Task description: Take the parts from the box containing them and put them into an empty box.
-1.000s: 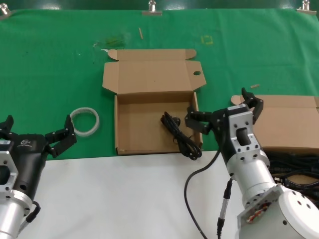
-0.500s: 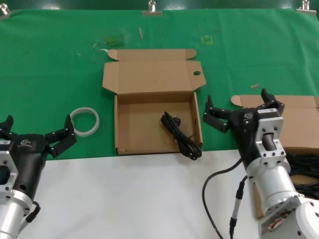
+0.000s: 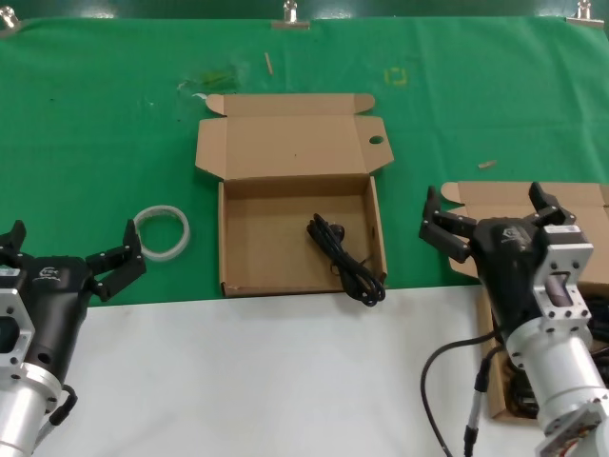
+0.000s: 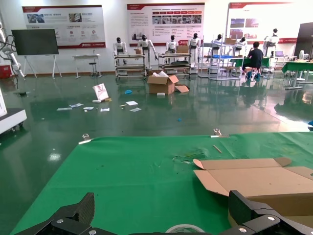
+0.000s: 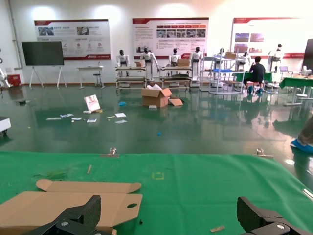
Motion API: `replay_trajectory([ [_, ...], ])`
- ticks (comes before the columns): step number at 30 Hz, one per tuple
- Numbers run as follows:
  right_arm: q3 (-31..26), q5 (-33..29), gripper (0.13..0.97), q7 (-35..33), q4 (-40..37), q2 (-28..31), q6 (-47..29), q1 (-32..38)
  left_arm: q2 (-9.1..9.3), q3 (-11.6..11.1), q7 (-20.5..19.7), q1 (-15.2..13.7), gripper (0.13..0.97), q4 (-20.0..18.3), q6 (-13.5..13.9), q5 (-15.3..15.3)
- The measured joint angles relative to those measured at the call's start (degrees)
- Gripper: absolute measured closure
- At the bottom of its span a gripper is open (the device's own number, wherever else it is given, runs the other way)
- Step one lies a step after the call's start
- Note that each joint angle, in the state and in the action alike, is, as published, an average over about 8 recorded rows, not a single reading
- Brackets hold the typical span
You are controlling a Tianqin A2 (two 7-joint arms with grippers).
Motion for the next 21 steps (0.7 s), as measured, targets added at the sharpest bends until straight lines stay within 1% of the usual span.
replay_trajectory([
  [10,4.61,-6.59,0.129,9.31,0.49,0.00,-4.72,-2.66,0.00,0.00,0.00,0.00,0.132,0.00,0.00,0.00],
  [14,5.27,-7.54,0.129,10.64,0.57,0.00,-5.39,-3.04,0.00,0.00,0.00,0.00,0.132,0.00,0.00,0.00],
  [21,5.35,-7.65,0.129,10.79,0.57,0.00,-5.47,-3.09,0.00,0.00,0.00,0.00,0.132,0.00,0.00,0.00],
])
